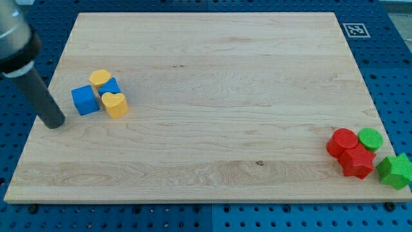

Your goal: Slide the blue cube and the blue triangle towards the center

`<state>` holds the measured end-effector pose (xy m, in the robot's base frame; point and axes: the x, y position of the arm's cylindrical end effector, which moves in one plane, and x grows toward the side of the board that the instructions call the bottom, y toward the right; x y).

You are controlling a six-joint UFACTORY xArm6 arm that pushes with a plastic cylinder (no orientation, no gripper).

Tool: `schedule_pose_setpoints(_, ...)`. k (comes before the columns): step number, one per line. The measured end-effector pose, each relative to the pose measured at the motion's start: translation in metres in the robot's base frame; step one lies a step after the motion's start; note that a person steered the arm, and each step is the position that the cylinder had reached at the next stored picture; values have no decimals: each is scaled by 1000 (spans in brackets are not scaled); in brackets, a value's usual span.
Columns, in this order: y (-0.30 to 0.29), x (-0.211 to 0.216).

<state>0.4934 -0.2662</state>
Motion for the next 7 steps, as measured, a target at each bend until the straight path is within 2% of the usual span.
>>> schedule_pose_setpoints(2, 14, -27)
schedule_pose_setpoints(3, 50, -36)
schedule_pose_setpoints(5, 128, -95)
schedule_pose_setpoints(7, 177, -119)
